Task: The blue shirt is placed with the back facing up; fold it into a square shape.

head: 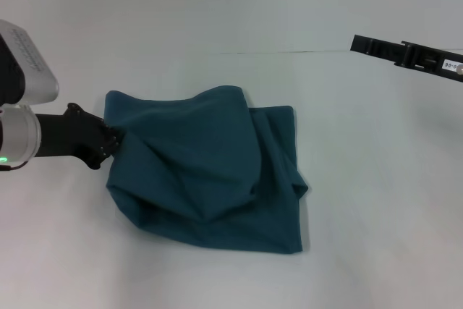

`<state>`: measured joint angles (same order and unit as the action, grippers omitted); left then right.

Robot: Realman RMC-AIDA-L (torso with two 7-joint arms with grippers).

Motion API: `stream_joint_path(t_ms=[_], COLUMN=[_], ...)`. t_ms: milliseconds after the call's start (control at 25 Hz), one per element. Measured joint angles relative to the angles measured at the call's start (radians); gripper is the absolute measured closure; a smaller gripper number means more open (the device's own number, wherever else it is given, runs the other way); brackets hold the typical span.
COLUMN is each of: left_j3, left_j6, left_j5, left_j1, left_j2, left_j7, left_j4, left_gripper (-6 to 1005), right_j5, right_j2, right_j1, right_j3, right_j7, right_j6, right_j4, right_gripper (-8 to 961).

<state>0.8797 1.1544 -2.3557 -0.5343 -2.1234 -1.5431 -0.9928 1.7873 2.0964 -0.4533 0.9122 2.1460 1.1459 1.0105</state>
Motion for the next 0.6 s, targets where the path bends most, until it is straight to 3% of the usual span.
stream_joint_path(t_ms=[600], left_j3=[-0.063], left_j6=[-0.020], left_j5=[-0.029], left_j1=[0.035], left_j2=[-0.005], left_j7=[-0.001], left_j4=[-0.049], left_gripper=[894], right_j5=[0.233], right_j2=[-0.001], right_j1=[-0.019], right_j3=[0.200], right_j7=[0.179], right_j6=[-0.049], right_j4=[0.105], right_gripper=[372])
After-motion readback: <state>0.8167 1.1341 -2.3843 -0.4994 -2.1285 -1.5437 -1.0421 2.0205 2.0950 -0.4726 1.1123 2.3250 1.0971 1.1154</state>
